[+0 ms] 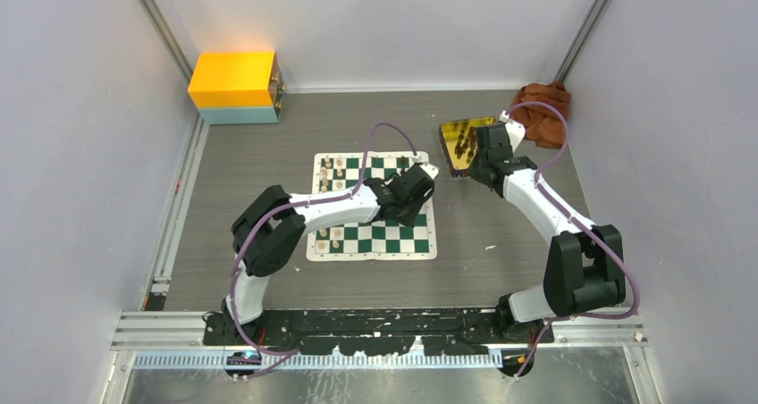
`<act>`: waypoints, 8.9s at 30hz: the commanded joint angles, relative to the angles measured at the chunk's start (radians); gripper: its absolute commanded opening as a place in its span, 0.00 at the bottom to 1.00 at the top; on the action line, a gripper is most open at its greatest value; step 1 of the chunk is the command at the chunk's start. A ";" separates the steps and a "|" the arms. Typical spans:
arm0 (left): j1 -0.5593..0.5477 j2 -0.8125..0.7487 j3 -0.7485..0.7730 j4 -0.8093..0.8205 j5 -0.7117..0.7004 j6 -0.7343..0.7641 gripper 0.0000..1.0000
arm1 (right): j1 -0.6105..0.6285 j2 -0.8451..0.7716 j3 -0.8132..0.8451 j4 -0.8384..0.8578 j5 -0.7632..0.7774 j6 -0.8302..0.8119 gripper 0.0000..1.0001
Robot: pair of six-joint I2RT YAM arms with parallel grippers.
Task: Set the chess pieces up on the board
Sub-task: Place the chess piece on the chessboard, then pick up the chess piece from the storage box, then place the chess piece on the chessboard.
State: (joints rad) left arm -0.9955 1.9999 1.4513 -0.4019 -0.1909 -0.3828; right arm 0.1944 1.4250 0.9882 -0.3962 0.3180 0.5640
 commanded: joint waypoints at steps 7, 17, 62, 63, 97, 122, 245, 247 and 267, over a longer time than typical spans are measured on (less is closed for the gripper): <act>0.013 0.017 0.043 0.018 -0.019 0.016 0.01 | -0.004 -0.044 0.000 0.049 -0.005 0.014 0.32; 0.029 0.013 0.037 0.025 -0.009 0.015 0.01 | -0.004 -0.044 0.000 0.054 -0.013 0.015 0.32; 0.029 -0.400 -0.095 -0.049 -0.153 -0.012 0.39 | -0.003 0.100 0.174 0.041 -0.037 0.008 0.32; 0.029 -0.410 -0.095 -0.053 -0.164 -0.010 0.39 | -0.003 0.131 0.211 0.031 -0.043 0.003 0.32; 0.093 -0.577 -0.160 -0.020 -0.139 -0.007 0.54 | -0.042 0.700 0.781 -0.155 -0.093 -0.073 0.35; 0.124 -0.558 -0.187 0.003 -0.103 -0.005 0.53 | -0.049 0.775 0.803 -0.147 -0.120 -0.072 0.30; 0.154 -0.731 -0.453 0.033 -0.064 -0.098 0.51 | 0.702 0.212 -0.058 0.010 0.145 0.155 0.05; 0.155 -0.730 -0.454 0.034 -0.063 -0.099 0.51 | 0.701 0.213 -0.059 0.008 0.144 0.157 0.09; 0.155 -0.740 -0.463 0.030 -0.059 -0.104 0.52 | 0.702 0.175 -0.037 -0.032 0.158 0.147 0.31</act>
State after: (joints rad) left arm -0.8455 1.2823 0.9905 -0.4149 -0.2501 -0.4900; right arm 0.8989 1.6436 0.9310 -0.4210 0.4473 0.7113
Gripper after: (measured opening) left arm 0.516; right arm 0.309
